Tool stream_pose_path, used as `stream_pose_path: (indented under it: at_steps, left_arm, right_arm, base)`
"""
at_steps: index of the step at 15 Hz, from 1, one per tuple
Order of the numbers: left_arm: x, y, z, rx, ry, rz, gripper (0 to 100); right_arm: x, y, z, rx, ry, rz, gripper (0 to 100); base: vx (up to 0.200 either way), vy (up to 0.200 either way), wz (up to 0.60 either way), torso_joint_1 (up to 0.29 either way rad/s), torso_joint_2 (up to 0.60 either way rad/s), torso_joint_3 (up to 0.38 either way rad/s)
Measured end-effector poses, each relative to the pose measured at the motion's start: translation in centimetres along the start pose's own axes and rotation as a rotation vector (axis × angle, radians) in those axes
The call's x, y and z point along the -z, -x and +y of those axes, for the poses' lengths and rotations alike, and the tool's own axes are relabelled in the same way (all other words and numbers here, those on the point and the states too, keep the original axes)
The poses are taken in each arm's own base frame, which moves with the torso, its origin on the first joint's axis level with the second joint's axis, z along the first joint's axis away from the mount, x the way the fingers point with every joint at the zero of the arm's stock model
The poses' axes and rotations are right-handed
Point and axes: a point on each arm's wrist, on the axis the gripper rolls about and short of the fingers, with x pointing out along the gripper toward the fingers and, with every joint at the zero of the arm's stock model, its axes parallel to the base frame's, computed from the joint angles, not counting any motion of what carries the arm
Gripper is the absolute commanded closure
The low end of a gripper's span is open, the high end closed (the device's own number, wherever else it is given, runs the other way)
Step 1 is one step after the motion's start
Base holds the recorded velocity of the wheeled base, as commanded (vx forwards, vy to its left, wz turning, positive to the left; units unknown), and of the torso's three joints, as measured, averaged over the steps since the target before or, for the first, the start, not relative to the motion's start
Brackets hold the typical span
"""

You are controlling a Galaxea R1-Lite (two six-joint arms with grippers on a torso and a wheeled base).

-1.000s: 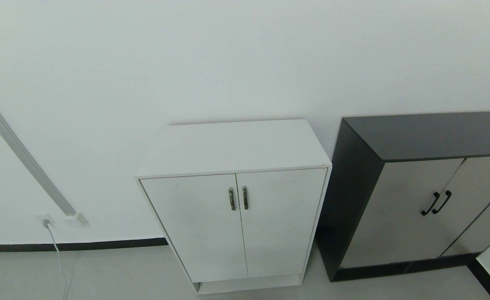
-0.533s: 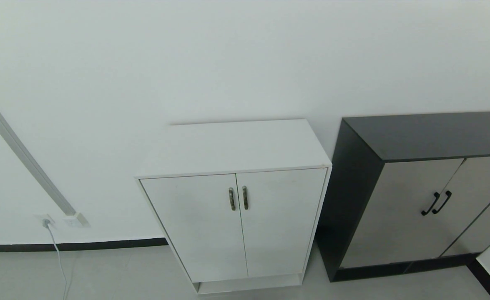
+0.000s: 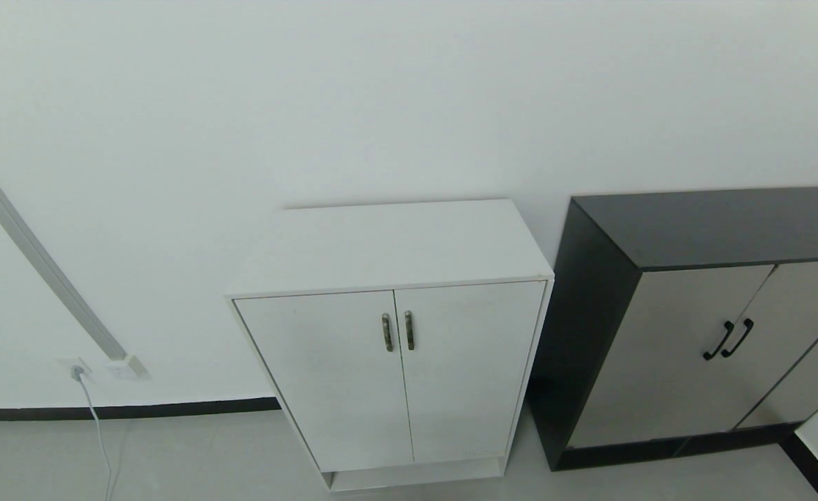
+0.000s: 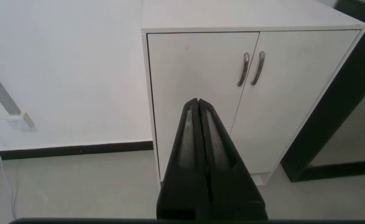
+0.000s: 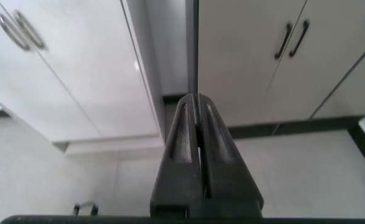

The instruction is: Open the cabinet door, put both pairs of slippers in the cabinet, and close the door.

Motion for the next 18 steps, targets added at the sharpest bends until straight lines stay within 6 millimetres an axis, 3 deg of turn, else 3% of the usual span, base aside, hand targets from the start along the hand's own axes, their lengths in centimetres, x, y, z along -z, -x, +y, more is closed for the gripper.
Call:
stream_pose_path:
  at_steps: [6, 18]
  left_arm:
    - [0.00, 0.00, 0.00, 0.000, 0.000, 0.000, 100]
    - [0.00, 0.00, 0.00, 0.001, -0.006, 0.000, 100]
  right_arm:
    - [0.30, 0.94, -0.02, 0.043, -0.034, -0.131, 100]
    - [0.30, 1.10, -0.18, 0.118, -0.080, -0.162, 100]
  base:
    - [0.000, 0.000, 0.00, 0.000, 0.00, 0.000]
    - [0.000, 0.000, 0.00, 0.000, 0.00, 0.000]
